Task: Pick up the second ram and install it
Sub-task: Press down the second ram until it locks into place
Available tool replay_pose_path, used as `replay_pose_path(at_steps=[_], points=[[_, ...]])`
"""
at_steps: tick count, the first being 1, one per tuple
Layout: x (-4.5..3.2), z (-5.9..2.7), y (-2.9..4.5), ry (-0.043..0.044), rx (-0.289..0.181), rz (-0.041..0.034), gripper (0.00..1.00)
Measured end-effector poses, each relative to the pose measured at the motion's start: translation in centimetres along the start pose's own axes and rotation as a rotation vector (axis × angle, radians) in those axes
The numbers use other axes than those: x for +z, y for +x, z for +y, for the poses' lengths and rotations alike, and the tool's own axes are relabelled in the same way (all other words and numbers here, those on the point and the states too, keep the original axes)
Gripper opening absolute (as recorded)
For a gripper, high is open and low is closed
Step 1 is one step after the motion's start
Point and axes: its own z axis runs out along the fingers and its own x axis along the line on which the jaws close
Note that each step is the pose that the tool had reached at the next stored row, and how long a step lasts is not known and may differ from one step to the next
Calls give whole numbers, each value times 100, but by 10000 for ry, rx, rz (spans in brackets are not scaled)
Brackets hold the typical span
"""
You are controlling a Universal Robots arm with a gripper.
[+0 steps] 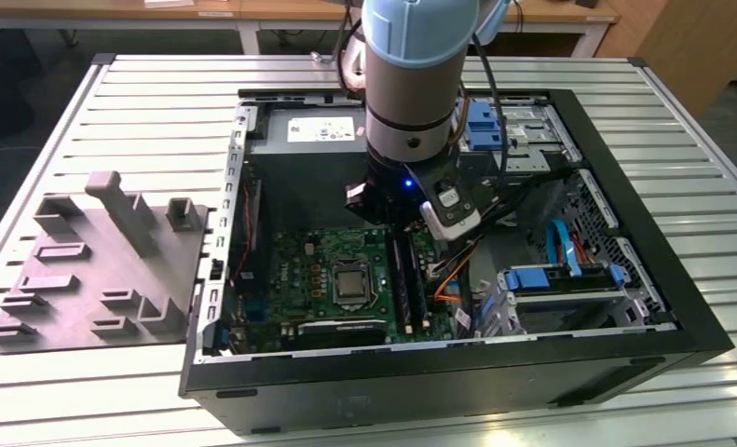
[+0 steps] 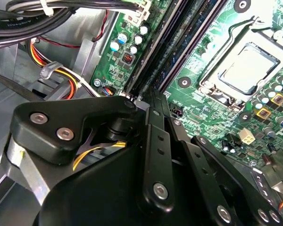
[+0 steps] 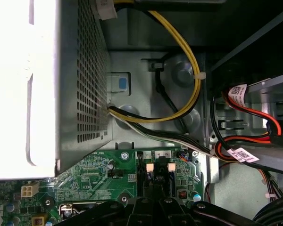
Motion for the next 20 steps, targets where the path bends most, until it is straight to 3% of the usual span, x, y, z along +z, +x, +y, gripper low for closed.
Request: replay_pose_path(at_steps=[7,11,20], points=[[-143,13,-9,-1,0,-1,10],[-153,14,-9,-1,0,-1,10],[-170,-171,-18,22,-1,0,10]])
